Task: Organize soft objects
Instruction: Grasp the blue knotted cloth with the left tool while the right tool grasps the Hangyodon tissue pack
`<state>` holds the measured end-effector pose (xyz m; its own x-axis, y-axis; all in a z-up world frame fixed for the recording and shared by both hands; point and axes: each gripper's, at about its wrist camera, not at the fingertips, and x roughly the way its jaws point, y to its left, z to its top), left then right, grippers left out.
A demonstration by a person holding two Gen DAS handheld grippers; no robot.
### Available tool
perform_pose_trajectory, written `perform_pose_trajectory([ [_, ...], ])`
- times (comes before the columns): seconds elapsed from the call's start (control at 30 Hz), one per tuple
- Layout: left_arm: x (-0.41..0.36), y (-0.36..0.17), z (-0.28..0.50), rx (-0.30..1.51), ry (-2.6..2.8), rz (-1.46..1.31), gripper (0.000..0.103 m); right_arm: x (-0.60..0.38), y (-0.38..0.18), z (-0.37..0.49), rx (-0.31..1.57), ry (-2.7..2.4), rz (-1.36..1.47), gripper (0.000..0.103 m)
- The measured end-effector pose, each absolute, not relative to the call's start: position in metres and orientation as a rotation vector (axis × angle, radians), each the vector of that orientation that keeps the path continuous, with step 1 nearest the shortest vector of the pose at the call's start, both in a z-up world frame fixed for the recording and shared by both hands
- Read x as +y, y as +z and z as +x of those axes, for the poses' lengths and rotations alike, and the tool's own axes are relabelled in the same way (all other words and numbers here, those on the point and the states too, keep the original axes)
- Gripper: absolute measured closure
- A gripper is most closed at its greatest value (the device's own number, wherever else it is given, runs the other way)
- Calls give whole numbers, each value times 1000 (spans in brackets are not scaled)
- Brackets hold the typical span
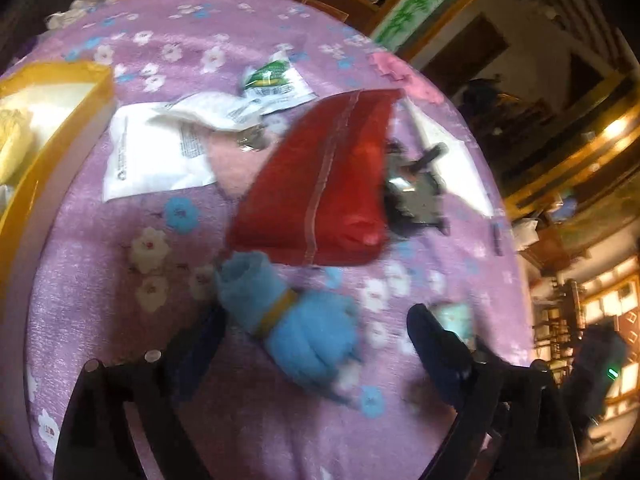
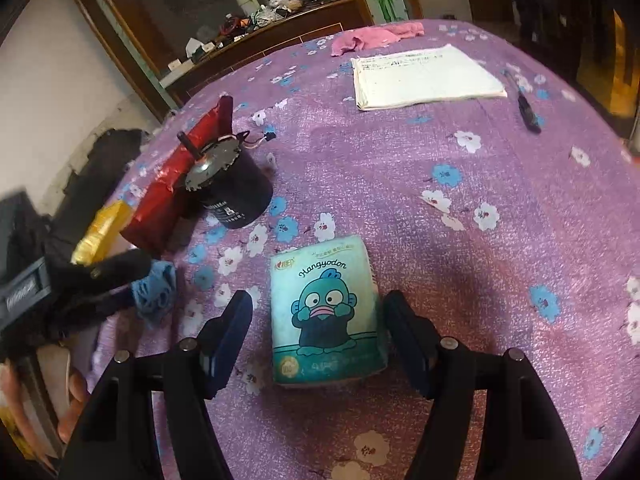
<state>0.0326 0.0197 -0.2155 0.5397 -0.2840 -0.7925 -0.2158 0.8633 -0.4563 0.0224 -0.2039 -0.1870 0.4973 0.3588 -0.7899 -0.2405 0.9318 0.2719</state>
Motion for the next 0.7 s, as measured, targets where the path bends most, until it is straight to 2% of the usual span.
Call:
perform_pose_trajectory([
  [0.03,19,-215,31,1018,-17,-514,25,-203,-186,20,976,347,115,35],
  [0.07,19,-215,28,1015,11,-474,42,-204,-186,19,974,338,105,35],
  [0.1,20,-215,25,1013,20,-463,52,-205,-187,19,976,337,102,36],
  [0.17,31,-218,18,1012,-14,-522,62,-204,-188,20,982,337,100,41],
  [0.2,36,-220,14,1016,-34,-559,65,-203,-189,20,987,331,89,49],
  [0.23,42,-222,10,1017,-53,-593,66,-201,-188,20,982,323,74,55],
  [0.43,59,-216,-25,971,-142,-680,66,-193,-185,10,939,307,19,69],
  [0.7,79,-180,-73,881,-217,-734,66,-185,-165,-18,853,503,230,73],
])
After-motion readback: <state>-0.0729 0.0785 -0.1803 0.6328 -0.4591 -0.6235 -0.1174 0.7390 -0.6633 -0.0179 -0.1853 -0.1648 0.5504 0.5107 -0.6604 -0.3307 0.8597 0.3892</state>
